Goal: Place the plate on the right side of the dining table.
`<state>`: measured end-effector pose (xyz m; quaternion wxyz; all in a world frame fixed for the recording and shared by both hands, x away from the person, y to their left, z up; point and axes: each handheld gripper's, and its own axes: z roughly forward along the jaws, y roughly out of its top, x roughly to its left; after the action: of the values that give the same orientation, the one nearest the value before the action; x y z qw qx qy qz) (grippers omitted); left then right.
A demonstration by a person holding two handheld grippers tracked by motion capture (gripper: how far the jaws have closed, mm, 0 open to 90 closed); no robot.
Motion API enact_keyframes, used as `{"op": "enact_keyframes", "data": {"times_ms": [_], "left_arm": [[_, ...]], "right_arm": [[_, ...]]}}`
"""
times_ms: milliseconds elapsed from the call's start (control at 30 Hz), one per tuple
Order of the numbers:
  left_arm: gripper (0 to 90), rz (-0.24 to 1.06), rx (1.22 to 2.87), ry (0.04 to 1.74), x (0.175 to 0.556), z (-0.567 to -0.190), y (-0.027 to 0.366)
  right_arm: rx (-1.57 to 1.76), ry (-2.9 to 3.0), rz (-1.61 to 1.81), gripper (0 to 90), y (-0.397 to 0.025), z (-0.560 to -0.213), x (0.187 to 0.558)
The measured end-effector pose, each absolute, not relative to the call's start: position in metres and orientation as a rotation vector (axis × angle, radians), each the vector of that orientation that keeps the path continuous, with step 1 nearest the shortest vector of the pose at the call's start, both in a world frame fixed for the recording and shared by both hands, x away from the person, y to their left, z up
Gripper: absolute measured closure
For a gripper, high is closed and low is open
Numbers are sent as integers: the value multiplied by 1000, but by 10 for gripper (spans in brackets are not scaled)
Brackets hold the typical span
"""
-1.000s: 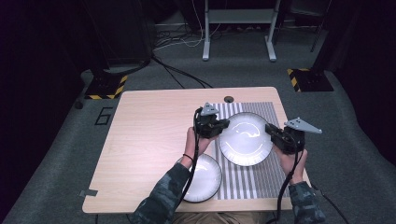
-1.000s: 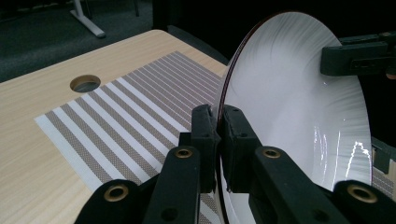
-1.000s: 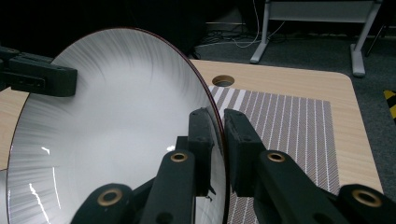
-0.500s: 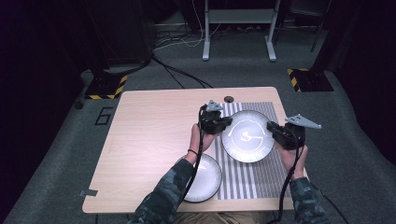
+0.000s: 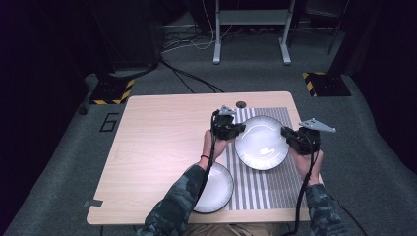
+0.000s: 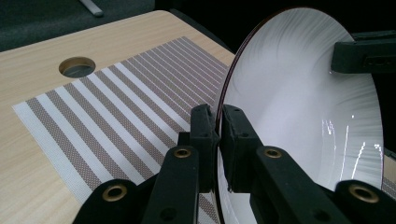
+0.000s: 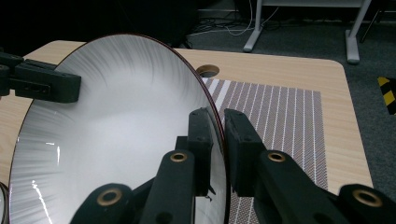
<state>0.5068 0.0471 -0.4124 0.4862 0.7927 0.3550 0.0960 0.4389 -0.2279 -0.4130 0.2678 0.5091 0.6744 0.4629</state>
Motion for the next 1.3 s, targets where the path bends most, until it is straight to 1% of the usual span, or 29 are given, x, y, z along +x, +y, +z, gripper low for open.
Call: {"op": "enact_keyframes", "data": {"times_ms": [233, 800, 1033, 1300], "left_arm": [[836, 215, 1931, 867, 513, -417, 44], [832, 247, 1958, 919, 526, -429, 35], [829, 243, 1958, 936, 531, -437, 33], [827, 267, 1984, 943, 534, -444, 28]], "right_arm": [[1376, 1820, 1232, 810, -231, -415, 444], [1418, 1839, 1203, 807, -233, -434, 464], [1428, 1835, 1202, 805, -233, -438, 469], [1466, 1842, 1179, 801, -234, -450, 473]]}}
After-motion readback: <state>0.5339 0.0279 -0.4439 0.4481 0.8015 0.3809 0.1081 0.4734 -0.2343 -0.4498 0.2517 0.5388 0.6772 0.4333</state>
